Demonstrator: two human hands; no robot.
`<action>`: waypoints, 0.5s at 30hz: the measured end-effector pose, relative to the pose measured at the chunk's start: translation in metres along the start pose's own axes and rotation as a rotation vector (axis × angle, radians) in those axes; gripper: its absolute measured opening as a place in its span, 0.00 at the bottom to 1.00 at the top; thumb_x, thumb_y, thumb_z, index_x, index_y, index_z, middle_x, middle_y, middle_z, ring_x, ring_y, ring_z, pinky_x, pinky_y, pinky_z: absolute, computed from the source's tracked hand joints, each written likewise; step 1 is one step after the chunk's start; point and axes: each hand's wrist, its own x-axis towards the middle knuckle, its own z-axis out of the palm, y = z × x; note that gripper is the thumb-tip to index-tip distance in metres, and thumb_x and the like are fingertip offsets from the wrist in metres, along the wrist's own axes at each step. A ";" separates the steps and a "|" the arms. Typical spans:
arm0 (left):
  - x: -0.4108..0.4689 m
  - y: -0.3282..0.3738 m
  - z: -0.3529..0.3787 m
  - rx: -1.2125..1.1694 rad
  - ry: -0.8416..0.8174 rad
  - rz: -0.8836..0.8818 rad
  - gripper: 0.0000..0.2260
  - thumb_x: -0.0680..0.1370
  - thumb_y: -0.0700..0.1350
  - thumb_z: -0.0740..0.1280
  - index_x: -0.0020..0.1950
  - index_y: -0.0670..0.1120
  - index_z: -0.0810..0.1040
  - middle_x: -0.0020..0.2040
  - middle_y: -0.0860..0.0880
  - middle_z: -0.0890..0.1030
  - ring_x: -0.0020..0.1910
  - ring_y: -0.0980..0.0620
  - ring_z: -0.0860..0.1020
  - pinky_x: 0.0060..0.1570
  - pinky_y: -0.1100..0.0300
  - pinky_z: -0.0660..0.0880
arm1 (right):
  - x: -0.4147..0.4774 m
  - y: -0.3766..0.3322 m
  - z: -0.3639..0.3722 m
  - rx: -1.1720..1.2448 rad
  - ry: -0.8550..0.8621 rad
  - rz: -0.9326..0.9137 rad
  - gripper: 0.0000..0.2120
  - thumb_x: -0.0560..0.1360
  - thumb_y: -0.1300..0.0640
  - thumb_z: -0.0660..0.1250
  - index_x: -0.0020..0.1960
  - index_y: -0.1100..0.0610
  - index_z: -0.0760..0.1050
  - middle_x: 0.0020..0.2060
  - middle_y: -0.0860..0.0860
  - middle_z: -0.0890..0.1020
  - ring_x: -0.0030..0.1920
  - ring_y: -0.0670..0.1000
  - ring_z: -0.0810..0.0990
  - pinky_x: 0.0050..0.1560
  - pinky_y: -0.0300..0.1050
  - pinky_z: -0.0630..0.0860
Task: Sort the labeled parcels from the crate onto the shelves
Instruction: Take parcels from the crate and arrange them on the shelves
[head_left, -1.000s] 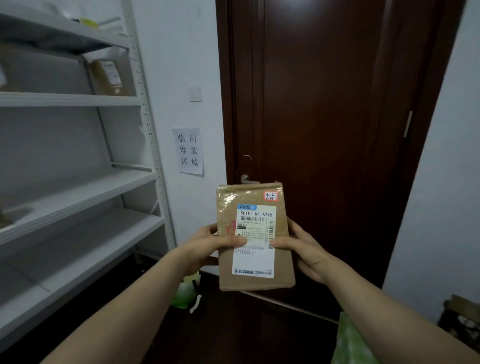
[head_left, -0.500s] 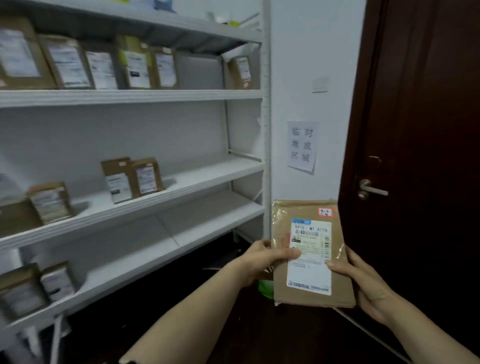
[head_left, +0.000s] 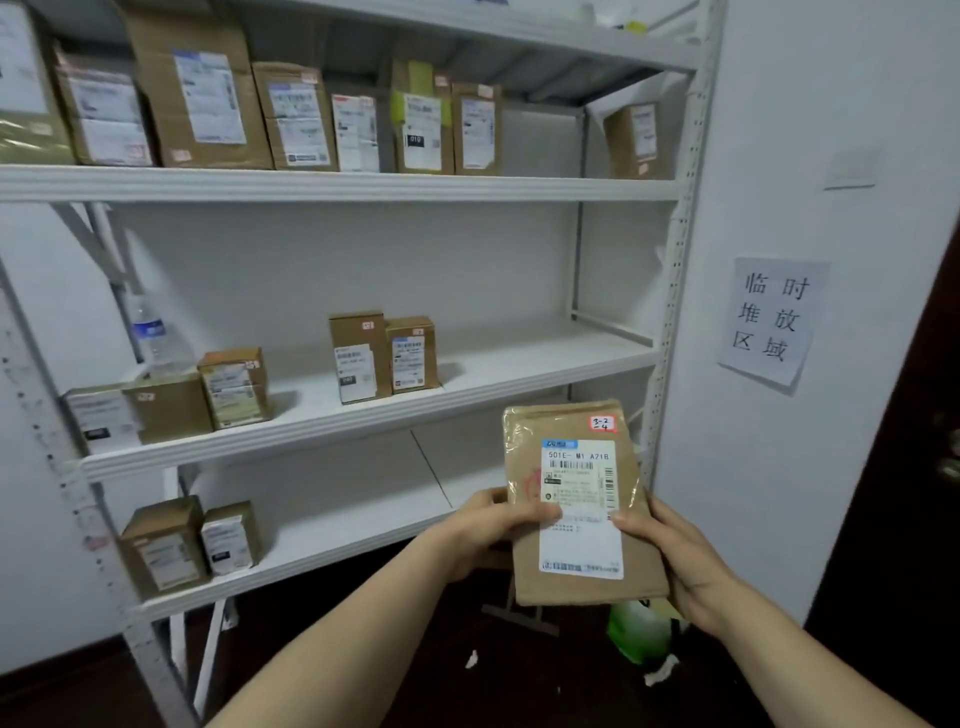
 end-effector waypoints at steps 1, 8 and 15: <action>0.005 -0.001 -0.008 -0.009 0.021 -0.003 0.17 0.69 0.48 0.76 0.55 0.47 0.77 0.49 0.50 0.85 0.50 0.50 0.83 0.54 0.50 0.79 | 0.011 0.001 0.006 -0.003 -0.016 0.021 0.34 0.59 0.56 0.80 0.64 0.49 0.74 0.52 0.56 0.84 0.52 0.59 0.83 0.56 0.58 0.77; 0.045 0.002 -0.040 -0.036 0.149 -0.017 0.14 0.70 0.47 0.75 0.52 0.49 0.76 0.47 0.51 0.85 0.49 0.51 0.83 0.50 0.53 0.79 | 0.093 0.000 0.018 -0.036 -0.158 0.060 0.25 0.64 0.59 0.76 0.59 0.47 0.77 0.49 0.55 0.85 0.50 0.58 0.83 0.55 0.56 0.78; 0.073 0.016 -0.055 -0.045 0.305 -0.042 0.16 0.69 0.50 0.76 0.54 0.48 0.78 0.48 0.53 0.85 0.50 0.53 0.83 0.49 0.55 0.78 | 0.173 -0.010 0.018 -0.071 -0.364 0.092 0.33 0.59 0.57 0.77 0.63 0.49 0.74 0.51 0.55 0.84 0.52 0.57 0.83 0.58 0.57 0.76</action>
